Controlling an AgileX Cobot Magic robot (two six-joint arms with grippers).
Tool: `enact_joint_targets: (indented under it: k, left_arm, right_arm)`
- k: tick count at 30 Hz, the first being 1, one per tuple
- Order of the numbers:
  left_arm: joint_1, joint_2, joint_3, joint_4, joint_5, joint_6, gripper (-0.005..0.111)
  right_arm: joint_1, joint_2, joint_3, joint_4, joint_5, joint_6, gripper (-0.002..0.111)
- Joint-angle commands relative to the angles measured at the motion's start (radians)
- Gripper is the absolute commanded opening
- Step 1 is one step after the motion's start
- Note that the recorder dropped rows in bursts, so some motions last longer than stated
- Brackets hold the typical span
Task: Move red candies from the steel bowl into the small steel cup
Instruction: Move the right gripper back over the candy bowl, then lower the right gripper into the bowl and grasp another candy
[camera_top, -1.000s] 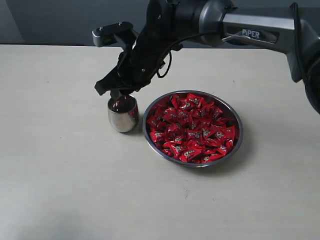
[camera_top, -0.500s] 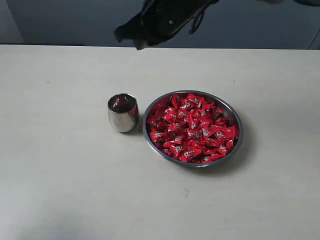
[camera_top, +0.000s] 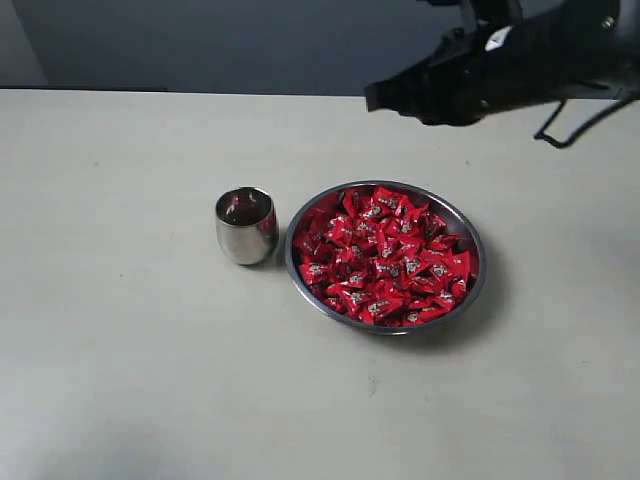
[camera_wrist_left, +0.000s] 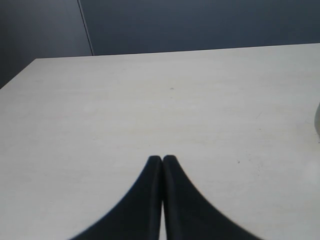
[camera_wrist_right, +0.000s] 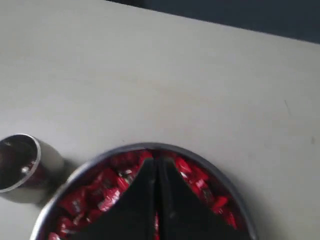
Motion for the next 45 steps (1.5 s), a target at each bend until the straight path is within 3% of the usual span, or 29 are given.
enact_joint_targets:
  k: [1,12,23,31,36,38,45]
  left_arm:
    - [-0.007,-0.005,0.005,0.002,-0.008,-0.001,0.000]
    - [-0.007,-0.005,0.005,0.002,-0.008,-0.001,0.000]
    - [-0.007,-0.005,0.005,0.002,-0.008,-0.001,0.000]
    - [-0.007,-0.005,0.005,0.002,-0.008,-0.001,0.000]
    - [-0.007,-0.005,0.005,0.002,-0.008,-0.001,0.000]
    - [-0.007,-0.005,0.005,0.002,-0.008,-0.001,0.000]
    - [-0.007,-0.005,0.005,0.002,-0.008,-0.001,0.000]
  right_arm:
    - [-0.050,-0.024,0.113,0.008,-0.035,0.000,-0.001]
    - [-0.050,0.025,0.108,0.008,-0.055,0.001,-0.001]
    - [-0.050,0.258,-0.174,-0.024,0.196,0.005,-0.001]
    - [-0.050,0.353,-0.254,-0.246,0.262,0.193,-0.001]
    - [-0.050,0.386,-0.258,-0.259,0.312,0.203,-0.001]
    - [-0.050,0.391,-0.258,-0.259,0.319,0.203,0.005]
    - [-0.050,0.397,-0.258,-0.279,0.326,0.286,0.043]
